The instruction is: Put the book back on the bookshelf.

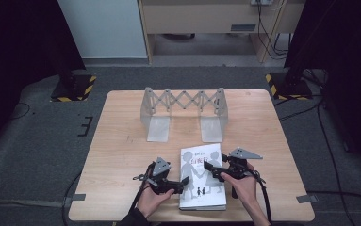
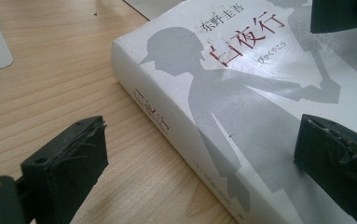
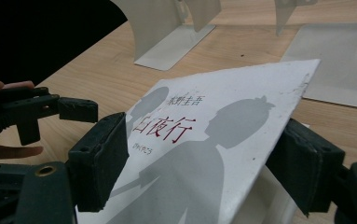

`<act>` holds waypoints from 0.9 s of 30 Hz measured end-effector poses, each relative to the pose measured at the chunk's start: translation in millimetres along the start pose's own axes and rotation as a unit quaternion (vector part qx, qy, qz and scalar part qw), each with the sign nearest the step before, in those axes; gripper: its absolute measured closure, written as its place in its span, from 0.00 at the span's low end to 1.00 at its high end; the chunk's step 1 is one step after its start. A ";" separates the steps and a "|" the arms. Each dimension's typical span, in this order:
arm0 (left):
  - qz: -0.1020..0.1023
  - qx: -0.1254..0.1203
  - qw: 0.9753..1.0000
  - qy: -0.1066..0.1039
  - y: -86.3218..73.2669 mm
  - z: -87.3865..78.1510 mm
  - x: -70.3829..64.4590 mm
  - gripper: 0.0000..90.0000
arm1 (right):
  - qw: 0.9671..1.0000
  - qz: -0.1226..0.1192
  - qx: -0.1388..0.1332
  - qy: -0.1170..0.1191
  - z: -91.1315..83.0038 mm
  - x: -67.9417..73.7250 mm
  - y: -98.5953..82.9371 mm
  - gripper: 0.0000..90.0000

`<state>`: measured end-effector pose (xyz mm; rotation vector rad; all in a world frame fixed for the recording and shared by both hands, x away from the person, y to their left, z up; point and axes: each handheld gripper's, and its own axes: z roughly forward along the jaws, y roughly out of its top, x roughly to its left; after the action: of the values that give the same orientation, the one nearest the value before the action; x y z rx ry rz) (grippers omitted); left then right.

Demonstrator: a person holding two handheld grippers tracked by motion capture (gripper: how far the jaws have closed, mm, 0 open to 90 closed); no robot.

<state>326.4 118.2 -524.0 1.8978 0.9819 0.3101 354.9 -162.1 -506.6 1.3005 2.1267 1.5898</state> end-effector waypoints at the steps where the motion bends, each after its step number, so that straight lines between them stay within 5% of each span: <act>1: 0.002 0.000 1.000 0.001 0.2 -0.1 -0.3 0.02 | 1.000 0.001 0.000 0.000 -0.1 0.8 -0.2 0.26; 13: 0.016 -0.006 1.000 -0.004 -0.2 -0.7 1.3 0.02 | 1.000 -0.010 -0.006 -0.005 -7.1 -2.5 6.0 0.27; 27: 0.000 0.009 1.000 -0.011 0.9 -5.2 5.0 0.10 | 1.000 -0.012 -0.005 -0.001 -3.8 -0.3 7.8 0.26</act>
<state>327.1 125.0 -521.5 1.9125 0.9730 0.2797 356.9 -164.6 -498.6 1.2689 2.1225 1.5884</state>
